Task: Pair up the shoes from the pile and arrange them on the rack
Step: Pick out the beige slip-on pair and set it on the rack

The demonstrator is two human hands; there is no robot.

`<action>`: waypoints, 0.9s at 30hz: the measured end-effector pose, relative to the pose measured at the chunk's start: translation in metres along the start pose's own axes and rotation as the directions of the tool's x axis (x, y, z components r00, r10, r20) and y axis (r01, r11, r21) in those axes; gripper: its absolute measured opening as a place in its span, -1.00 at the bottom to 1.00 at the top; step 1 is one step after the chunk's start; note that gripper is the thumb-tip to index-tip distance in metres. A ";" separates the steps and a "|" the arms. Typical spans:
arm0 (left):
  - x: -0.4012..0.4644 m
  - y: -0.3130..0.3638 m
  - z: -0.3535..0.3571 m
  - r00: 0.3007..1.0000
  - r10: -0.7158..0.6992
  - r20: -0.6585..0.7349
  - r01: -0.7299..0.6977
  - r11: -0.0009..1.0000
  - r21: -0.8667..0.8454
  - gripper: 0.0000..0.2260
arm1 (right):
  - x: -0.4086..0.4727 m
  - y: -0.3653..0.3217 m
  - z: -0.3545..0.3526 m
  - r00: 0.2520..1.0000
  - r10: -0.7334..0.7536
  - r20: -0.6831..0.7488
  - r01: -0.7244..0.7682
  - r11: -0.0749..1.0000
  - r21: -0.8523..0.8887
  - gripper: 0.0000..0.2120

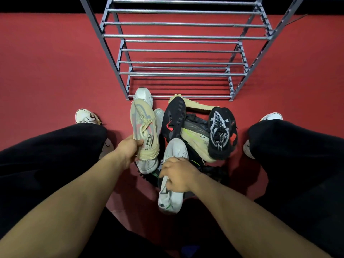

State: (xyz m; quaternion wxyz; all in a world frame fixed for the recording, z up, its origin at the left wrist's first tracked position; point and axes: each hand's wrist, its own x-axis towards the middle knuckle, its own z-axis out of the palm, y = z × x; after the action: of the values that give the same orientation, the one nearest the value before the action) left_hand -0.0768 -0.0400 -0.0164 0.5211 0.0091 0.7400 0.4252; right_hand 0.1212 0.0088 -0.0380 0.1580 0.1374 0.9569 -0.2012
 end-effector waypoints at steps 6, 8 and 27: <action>0.009 -0.008 -0.006 1.000 0.004 -0.003 -0.004 1.000 -0.024 -0.71 | 0.015 0.047 -0.027 0.815 0.487 -0.314 -0.343 0.842 0.417 -0.71; 0.007 -0.005 -0.002 1.000 -0.004 0.004 0.005 0.999 -0.041 -0.75 | 0.025 0.077 -0.038 0.678 0.688 -0.258 -0.474 0.678 0.562 -0.73; 0.020 0.012 0.013 0.996 0.066 -0.063 -0.035 0.915 0.402 -0.42 | 0.020 0.109 -0.018 0.669 0.742 0.044 -0.743 0.666 0.072 -0.60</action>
State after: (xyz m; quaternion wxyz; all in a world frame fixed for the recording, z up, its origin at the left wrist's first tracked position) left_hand -0.0803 -0.0152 -0.0252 0.4689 0.1186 0.8300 0.2779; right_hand 0.1335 0.1165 -0.0664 0.2256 0.5200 0.8082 -0.1600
